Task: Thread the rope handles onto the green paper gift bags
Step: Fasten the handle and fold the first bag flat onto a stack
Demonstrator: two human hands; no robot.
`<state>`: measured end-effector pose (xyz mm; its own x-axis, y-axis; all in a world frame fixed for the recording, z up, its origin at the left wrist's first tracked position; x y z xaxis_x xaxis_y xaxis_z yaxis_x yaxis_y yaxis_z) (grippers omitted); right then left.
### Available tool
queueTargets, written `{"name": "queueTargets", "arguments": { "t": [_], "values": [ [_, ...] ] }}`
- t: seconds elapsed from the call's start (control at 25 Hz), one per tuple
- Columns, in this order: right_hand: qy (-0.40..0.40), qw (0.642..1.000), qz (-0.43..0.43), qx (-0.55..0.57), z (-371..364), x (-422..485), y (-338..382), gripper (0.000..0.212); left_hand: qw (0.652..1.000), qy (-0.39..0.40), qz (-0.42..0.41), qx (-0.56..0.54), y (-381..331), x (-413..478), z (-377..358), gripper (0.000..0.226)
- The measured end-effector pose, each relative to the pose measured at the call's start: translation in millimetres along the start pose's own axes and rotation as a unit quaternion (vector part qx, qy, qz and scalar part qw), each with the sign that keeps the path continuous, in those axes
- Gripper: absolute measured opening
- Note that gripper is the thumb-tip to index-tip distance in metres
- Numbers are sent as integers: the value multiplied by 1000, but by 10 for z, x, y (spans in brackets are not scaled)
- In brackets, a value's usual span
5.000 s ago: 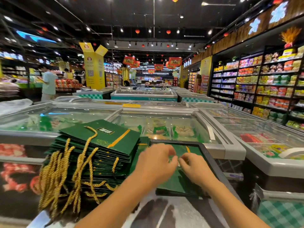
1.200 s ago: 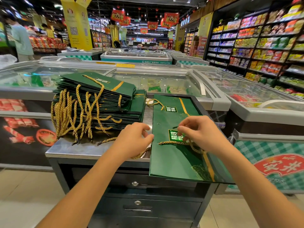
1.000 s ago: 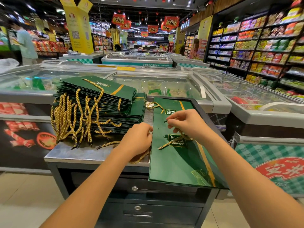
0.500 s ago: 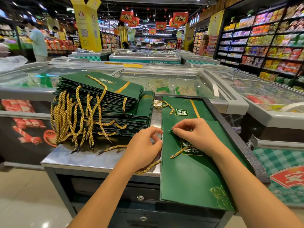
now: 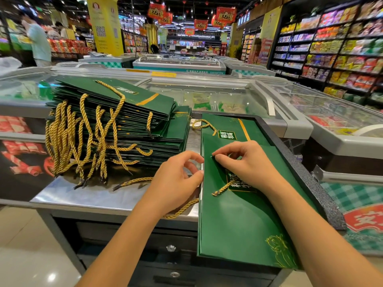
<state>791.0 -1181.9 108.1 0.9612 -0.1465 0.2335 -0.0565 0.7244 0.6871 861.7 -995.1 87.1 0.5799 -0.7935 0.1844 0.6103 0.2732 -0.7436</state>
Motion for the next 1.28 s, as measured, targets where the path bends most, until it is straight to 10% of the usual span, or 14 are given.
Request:
{"name": "queueTargets", "arguments": {
  "t": [0.76,0.96,1.28],
  "values": [
    [35,996,83,8,-27,-26,80,30,996,36,-80,-4,-109,-85,-34,44],
    [24,997,78,20,4,-37,92,22,998,22,19,-64,-102,65,119,38],
    [1,995,96,34,22,-44,87,26,986,-55,-23,158,-248,370,-71,21]
  ]
}}
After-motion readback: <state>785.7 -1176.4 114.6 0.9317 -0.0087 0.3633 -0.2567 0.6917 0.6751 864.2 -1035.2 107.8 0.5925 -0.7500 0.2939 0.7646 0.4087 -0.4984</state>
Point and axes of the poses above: each hand's wrist, its own x-axis towards the middle knuckle, its own z-axis out of the back of the hand, y = z × x, the point moved 3 cm from there along x, towards the middle knuckle, and after that the axes turned 15 degrees about y, right-handed, at the moved point
